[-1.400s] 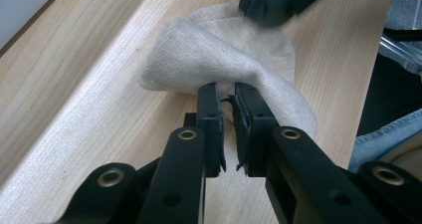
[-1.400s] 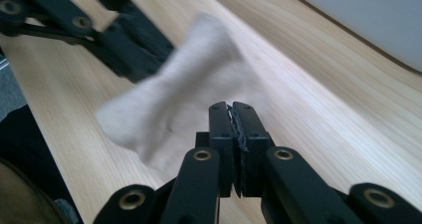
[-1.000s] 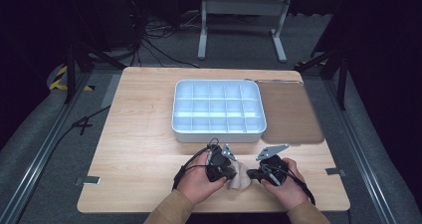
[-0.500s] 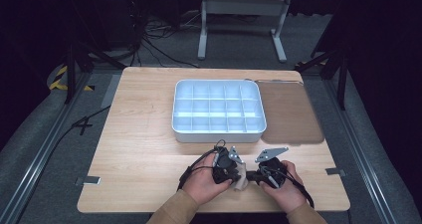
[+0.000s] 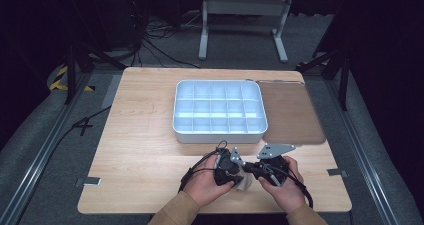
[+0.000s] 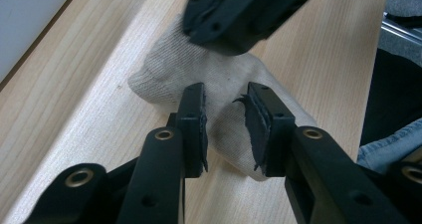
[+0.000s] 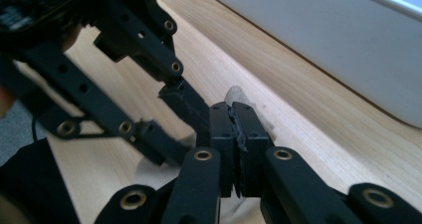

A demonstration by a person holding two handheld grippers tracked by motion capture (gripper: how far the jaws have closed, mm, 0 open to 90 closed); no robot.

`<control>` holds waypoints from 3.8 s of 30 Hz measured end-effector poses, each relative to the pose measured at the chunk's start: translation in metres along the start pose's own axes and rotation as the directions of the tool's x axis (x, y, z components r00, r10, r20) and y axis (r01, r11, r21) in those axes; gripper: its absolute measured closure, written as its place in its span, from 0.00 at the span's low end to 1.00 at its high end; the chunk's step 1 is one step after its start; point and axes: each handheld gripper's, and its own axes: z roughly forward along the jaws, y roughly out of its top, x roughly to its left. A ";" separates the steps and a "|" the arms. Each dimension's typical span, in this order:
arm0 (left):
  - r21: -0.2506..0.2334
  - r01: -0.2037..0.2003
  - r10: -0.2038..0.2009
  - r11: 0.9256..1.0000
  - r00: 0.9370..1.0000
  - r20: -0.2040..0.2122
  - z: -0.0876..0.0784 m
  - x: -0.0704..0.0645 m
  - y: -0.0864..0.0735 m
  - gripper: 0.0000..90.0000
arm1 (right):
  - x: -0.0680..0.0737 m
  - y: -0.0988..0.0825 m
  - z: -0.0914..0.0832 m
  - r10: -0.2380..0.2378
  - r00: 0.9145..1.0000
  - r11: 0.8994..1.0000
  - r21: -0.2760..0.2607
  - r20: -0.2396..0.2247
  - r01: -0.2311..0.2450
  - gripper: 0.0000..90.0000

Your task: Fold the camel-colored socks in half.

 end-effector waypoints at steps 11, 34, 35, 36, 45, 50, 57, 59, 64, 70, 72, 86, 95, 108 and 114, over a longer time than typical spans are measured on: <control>0.025 -0.060 0.057 0.998 0.992 0.109 -0.003 -0.015 0.002 0.86 | -0.007 -0.007 0.008 0.026 1.000 0.999 0.046 0.014 -0.027 0.96; 0.089 -0.035 0.021 0.995 0.988 0.156 0.013 -0.016 -0.002 0.90 | -0.011 -0.012 0.009 0.072 0.996 0.993 0.094 0.056 -0.077 0.67; 0.088 -0.037 0.022 0.995 0.987 0.158 0.013 -0.016 -0.002 0.90 | -0.011 -0.012 0.008 0.082 0.995 0.991 0.103 0.052 -0.087 0.64; 0.088 -0.039 0.024 0.995 0.987 0.159 0.013 -0.016 -0.002 0.90 | -0.012 -0.013 0.007 0.085 0.995 0.990 0.112 0.053 -0.091 0.63; 0.096 -0.032 0.016 0.995 0.986 0.166 0.014 -0.016 -0.003 0.89 | -0.016 -0.017 0.015 0.158 0.987 0.972 0.173 0.011 -0.157 0.55; 0.097 -0.024 0.008 0.995 0.986 0.166 0.014 -0.017 -0.005 0.90 | -0.022 -0.019 0.020 0.196 0.980 0.964 0.187 -0.028 -0.187 0.53; 0.098 -0.014 -0.002 0.995 0.987 0.160 0.014 -0.017 -0.008 0.91 | -0.024 -0.022 0.027 0.234 0.969 0.959 0.186 -0.082 -0.216 0.60; 0.104 -0.023 0.005 0.994 0.987 0.163 0.013 -0.017 -0.008 0.91 | -0.025 -0.022 0.028 0.251 0.963 0.954 0.197 -0.099 -0.228 0.66; 0.099 -0.020 0.004 0.995 0.987 0.160 0.012 -0.017 -0.010 0.89 | -0.026 -0.021 0.028 0.278 0.951 0.946 0.209 -0.132 -0.247 0.78; 0.082 -0.011 -0.001 0.997 0.989 0.146 0.000 -0.015 -0.011 0.86 | -0.022 -0.016 0.026 0.240 0.963 0.953 0.217 -0.119 -0.211 0.85; 0.062 -0.005 -0.004 0.998 0.990 0.138 -0.006 -0.012 -0.012 0.85 | -0.021 -0.014 0.025 0.231 0.966 0.955 0.219 -0.114 -0.202 0.86; 0.012 0.074 -0.074 0.997 0.996 0.042 -0.055 0.013 -0.042 0.83 | -0.018 -0.004 0.007 0.197 0.975 0.968 0.176 -0.108 -0.176 0.87; -0.015 0.109 -0.109 0.994 0.994 0.001 -0.074 0.027 -0.053 0.83 | -0.015 0.007 -0.005 0.174 0.979 0.977 0.145 -0.103 -0.158 0.87; -0.036 0.146 -0.147 0.989 0.989 -0.029 -0.086 0.036 -0.060 0.82 | -0.020 0.027 -0.020 0.139 0.987 0.985 0.118 -0.077 -0.130 0.86; -0.051 0.153 -0.155 0.987 0.988 -0.026 -0.087 0.037 -0.060 0.82 | -0.022 0.035 -0.024 0.122 0.991 0.987 0.109 -0.061 -0.115 0.86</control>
